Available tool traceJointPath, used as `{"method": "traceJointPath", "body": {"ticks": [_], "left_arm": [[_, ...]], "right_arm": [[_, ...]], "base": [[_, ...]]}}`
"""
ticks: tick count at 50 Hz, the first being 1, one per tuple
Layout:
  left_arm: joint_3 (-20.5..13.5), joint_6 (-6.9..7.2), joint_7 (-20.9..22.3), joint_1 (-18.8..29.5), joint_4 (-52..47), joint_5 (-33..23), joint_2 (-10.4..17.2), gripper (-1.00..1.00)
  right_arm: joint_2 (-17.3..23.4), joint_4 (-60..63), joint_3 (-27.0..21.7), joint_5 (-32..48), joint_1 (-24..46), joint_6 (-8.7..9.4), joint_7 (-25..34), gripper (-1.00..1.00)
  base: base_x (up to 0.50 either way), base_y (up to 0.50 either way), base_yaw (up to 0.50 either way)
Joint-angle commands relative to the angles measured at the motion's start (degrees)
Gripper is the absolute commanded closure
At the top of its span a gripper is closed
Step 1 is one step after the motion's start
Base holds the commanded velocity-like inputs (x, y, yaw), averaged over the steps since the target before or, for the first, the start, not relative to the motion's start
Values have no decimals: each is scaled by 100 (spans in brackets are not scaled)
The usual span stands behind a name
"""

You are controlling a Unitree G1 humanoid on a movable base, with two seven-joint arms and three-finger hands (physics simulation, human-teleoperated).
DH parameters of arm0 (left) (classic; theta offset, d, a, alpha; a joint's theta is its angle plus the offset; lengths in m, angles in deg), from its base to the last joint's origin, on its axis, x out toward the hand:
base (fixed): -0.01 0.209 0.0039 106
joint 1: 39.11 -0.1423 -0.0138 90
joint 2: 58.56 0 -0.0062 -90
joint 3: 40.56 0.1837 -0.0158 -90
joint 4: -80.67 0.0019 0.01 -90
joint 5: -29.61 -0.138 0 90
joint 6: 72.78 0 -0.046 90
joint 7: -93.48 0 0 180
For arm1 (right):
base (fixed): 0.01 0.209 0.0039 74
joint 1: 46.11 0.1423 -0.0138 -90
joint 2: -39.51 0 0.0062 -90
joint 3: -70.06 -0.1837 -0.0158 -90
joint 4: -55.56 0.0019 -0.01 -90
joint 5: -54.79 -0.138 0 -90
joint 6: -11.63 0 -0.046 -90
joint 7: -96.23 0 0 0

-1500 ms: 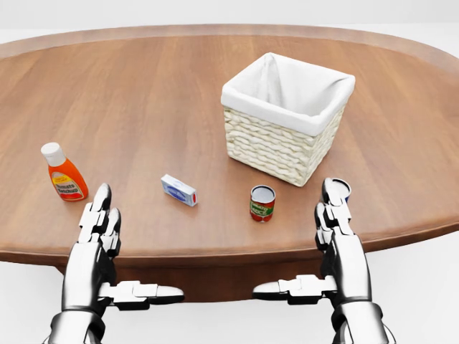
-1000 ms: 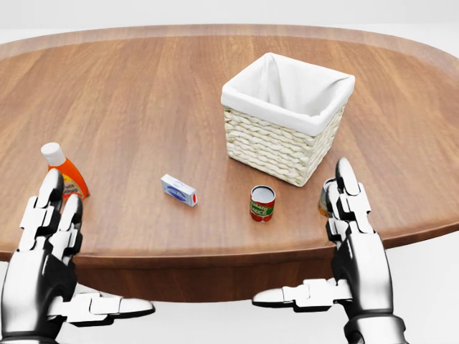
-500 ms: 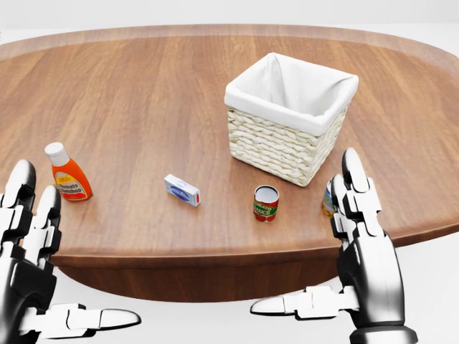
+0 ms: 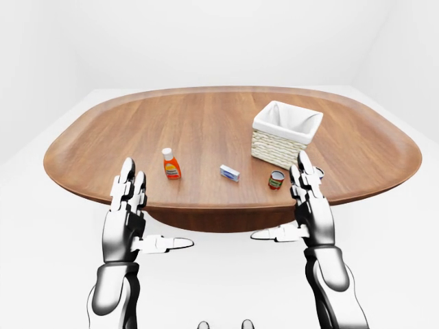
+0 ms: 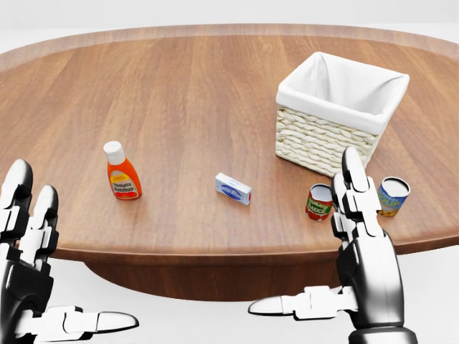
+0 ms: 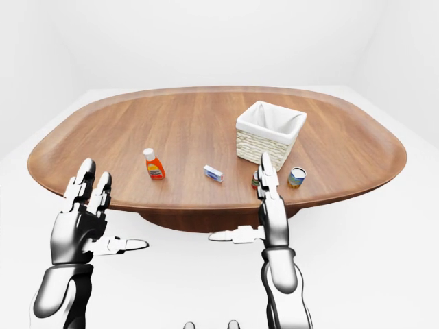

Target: Pick up the ketchup, and put it in the basket.

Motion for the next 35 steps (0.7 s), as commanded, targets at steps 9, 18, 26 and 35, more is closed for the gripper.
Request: {"method": "traceJointPath", "body": {"ticks": [9, 18, 26, 35], "left_arm": [[-112, 0, -14, 39, -134, 187, -33, -100], [-129, 0, -35, 65, -137, 189, -25, -100], [-167, 0, -32, 69, -160, 225, -25, -100], [-176, 0, -20, 63, -178, 214, -26, -100]], "right_arm": [[-14, 13, -24, -75, 70, 0, -103, -100], [6, 43, 31, -19, 35, 0, -75, -100], [13, 69, 53, 30, 17, 0, -83, -100], [13, 84, 62, 43, 11, 0, -80, -100]], "base": [[2, 0, 0], [48, 0, 0], [50, 0, 0], [50, 0, 0]]}}
